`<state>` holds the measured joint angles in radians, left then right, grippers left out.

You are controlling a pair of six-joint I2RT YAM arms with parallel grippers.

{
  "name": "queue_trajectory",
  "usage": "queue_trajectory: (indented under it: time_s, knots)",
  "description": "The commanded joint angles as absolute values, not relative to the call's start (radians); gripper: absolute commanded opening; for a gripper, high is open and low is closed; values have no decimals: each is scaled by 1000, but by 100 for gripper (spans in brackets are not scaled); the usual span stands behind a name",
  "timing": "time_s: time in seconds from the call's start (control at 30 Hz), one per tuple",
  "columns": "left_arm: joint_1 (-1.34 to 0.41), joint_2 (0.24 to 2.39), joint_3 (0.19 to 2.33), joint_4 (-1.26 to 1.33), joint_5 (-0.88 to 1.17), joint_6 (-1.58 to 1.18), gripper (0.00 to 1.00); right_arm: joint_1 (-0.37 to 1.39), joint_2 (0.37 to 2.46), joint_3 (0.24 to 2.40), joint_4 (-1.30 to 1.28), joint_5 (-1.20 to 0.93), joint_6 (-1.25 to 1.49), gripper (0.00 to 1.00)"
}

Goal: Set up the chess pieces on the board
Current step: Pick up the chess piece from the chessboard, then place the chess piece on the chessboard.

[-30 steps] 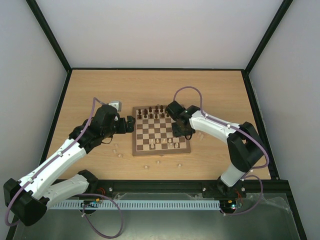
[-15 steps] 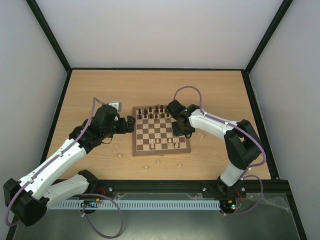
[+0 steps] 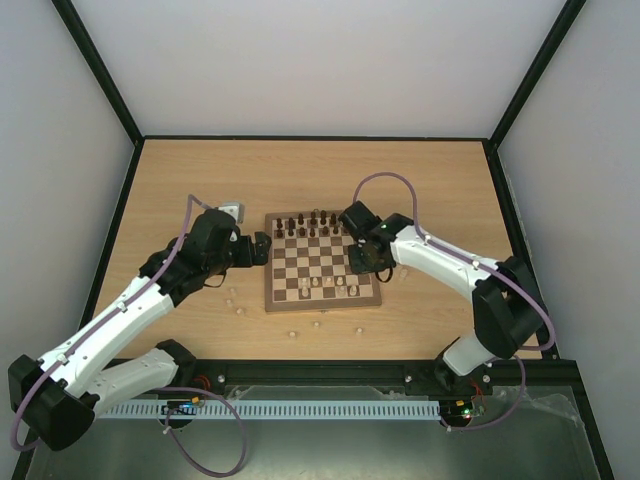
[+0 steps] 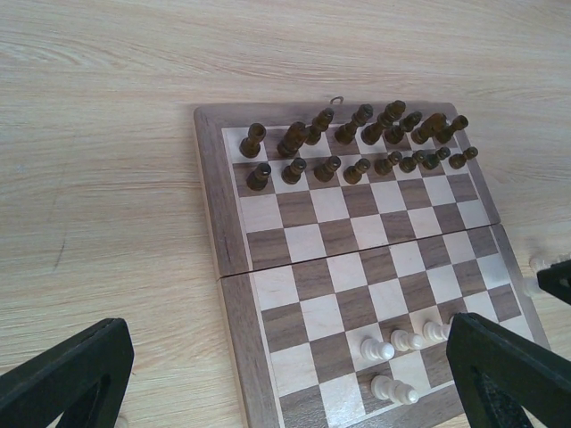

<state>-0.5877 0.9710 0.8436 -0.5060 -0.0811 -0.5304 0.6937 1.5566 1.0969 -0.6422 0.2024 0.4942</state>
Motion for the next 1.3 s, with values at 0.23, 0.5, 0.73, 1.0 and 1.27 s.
queue_trajectory:
  time_s: [0.23, 0.5, 0.73, 1.0, 1.27]
  knots:
    - [-577, 981, 836, -494, -78, -521, 99, 778, 1517, 1001, -712, 186, 562, 10]
    - [-576, 978, 836, -494, -77, -521, 99, 801, 1531, 984, -702, 185, 577, 10]
    - [-577, 977, 835, -493, -74, -522, 99, 801, 1516, 973, -709, 201, 587, 10]
    - [-577, 976, 834, -493, -71, -521, 99, 802, 1514, 955, -698, 197, 594, 17]
    - [-577, 982, 835, -492, -79, -522, 99, 802, 1465, 992, -723, 217, 589, 32]
